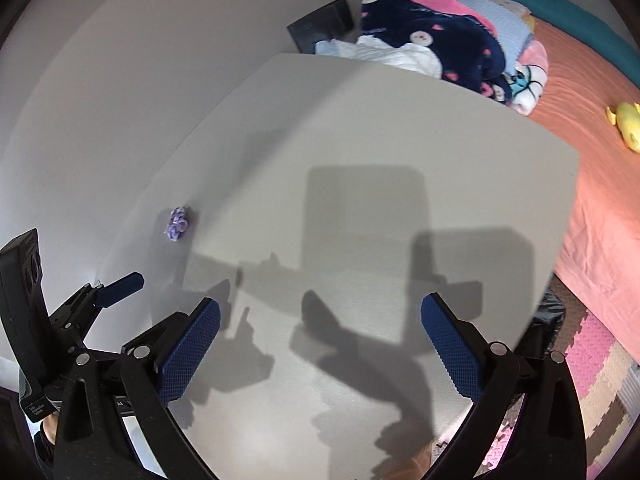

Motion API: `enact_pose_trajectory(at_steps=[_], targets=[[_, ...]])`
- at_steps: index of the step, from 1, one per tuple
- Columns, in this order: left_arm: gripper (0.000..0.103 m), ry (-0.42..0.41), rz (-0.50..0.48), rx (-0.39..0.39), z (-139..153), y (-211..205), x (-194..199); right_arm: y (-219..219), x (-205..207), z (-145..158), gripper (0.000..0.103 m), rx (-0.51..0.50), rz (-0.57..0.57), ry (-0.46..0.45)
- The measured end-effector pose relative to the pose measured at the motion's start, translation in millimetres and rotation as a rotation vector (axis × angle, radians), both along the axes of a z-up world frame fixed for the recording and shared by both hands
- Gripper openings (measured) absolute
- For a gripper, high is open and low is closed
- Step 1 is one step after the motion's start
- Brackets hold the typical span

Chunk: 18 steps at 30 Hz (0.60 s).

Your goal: Collect trash

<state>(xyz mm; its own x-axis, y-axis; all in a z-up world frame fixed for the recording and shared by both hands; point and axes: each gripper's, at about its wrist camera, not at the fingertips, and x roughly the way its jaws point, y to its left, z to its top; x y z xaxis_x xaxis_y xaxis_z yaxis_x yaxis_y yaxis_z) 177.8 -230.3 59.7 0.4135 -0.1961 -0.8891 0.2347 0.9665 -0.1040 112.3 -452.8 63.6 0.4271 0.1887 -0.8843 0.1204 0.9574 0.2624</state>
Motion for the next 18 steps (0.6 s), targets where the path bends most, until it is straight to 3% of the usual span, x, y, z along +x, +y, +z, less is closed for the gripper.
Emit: enact_pose_trajectory(at_steps=[7, 18], targets=[[0.097, -0.004, 0.045, 0.007, -4.9, 47.0, -1.6, 47.8, 13.5, -14.4, 0.1, -0.011, 0.055, 0.007], [0.097, -0.048, 0.055, 0.011, -14.6, 84.0, -17.6, 103.2, 13.4, -20.2, 0.1, -0.016, 0.094, -0.045]])
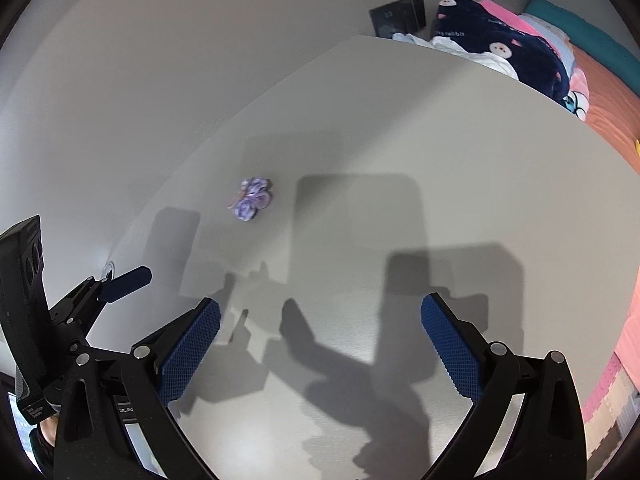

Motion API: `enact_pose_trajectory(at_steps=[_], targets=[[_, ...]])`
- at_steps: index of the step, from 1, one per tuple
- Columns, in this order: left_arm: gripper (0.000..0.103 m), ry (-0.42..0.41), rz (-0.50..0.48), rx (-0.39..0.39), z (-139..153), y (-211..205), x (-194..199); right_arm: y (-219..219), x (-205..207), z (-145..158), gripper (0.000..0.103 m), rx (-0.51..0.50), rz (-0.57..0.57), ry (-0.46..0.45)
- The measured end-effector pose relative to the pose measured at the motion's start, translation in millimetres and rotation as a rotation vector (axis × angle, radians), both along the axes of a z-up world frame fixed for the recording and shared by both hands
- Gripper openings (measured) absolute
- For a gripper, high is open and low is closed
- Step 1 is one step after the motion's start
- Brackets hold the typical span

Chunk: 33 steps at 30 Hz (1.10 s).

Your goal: Collect trash

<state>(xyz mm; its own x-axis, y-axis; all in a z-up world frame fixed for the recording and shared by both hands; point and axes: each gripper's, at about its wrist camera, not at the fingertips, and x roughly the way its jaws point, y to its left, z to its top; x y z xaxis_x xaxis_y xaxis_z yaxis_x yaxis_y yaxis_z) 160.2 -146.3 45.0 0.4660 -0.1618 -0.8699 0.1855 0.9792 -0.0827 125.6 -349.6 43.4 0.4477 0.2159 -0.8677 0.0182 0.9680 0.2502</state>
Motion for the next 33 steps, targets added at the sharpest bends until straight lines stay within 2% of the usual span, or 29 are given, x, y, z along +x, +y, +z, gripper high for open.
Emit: enact_pose_trajectory(at_steps=[8, 19, 33], targets=[[0.097, -0.04, 0.02, -0.006, 2.2, 28.9, -31.3, 31.2, -39.7, 3.0, 0.1, -0.012, 0.001, -0.05], [0.097, -0.069, 0.053, 0.006, -1.9, 75.7, -99.2, 87.0, -98.1, -5.6, 0.1, -0.065, 0.009, -0.042], [0.097, -0.083, 0.087, 0.073, -24.8, 106.2, -135.1, 126.5, -122.6, -30.1, 0.1, -0.138, -0.061, -0.044]])
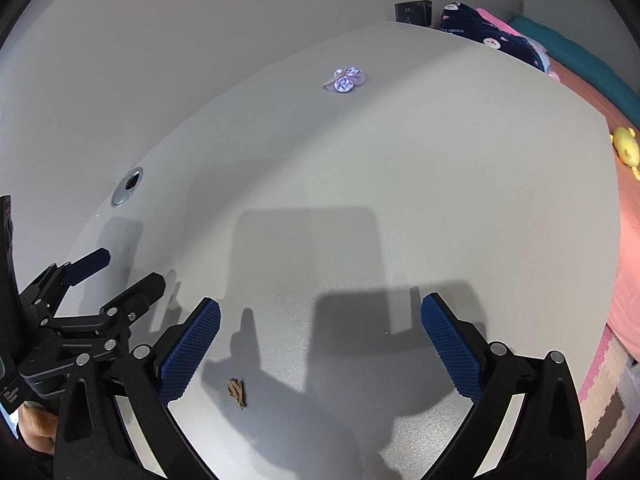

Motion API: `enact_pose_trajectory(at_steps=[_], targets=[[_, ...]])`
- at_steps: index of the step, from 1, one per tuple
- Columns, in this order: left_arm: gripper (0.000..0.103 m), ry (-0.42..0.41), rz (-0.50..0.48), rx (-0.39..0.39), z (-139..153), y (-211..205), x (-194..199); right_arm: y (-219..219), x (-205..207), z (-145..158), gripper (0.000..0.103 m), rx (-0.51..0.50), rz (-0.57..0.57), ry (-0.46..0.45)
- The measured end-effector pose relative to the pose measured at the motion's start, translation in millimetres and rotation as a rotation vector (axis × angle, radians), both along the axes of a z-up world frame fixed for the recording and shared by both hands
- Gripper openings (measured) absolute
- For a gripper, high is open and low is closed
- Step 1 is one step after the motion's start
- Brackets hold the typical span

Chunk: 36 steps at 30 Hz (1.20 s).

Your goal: Collect trash

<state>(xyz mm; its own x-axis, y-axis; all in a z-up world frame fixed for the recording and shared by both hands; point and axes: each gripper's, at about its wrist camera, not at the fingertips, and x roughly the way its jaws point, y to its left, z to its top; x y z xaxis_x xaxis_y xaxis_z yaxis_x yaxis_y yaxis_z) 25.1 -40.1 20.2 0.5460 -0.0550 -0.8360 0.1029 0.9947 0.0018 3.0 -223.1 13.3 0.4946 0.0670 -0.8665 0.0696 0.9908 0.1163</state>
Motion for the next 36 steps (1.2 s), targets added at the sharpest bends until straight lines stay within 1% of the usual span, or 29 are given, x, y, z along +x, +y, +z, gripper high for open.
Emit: enact_pose_trajectory(at_steps=[4, 9, 15, 19, 26, 30, 33, 36], targets=[[0.097, -0.003, 0.011, 0.018, -4.6, 6.6, 0.2, 3.7, -3.4, -4.2, 0.1, -0.006, -0.022, -0.005], [0.097, 0.0, 0.016, 0.038, -8.4, 11.2, 1.2, 10.2, -5.3, -5.5, 0.1, -0.04, -0.046, -0.019], [0.097, -0.006, 0.02, 0.021, -9.4, 17.4, 0.5, 11.2, -6.9, -8.0, 0.1, -0.07, -0.081, -0.027], [0.097, -0.028, 0.024, 0.018, -10.1, 18.6, -0.9, 11.3, -6.8, -10.2, 0.1, -0.116, -0.098, -0.034], [0.097, -0.028, 0.024, 0.018, -9.7, 18.6, -1.7, 17.4, -7.7, -15.0, 0.1, -0.189, -0.091, -0.047], [0.097, -0.028, 0.025, 0.018, -9.7, 18.9, -1.3, 17.1, -7.4, -16.1, 0.1, -0.191, -0.102, -0.057], [0.097, -0.028, 0.025, 0.018, -9.8, 19.7, -0.9, 18.5, -9.5, -17.6, 0.1, -0.197, -0.103, -0.088], [0.097, -0.028, 0.026, 0.018, -9.9, 19.9, 0.2, 19.3, -10.3, -18.3, 0.1, -0.197, -0.105, -0.092]])
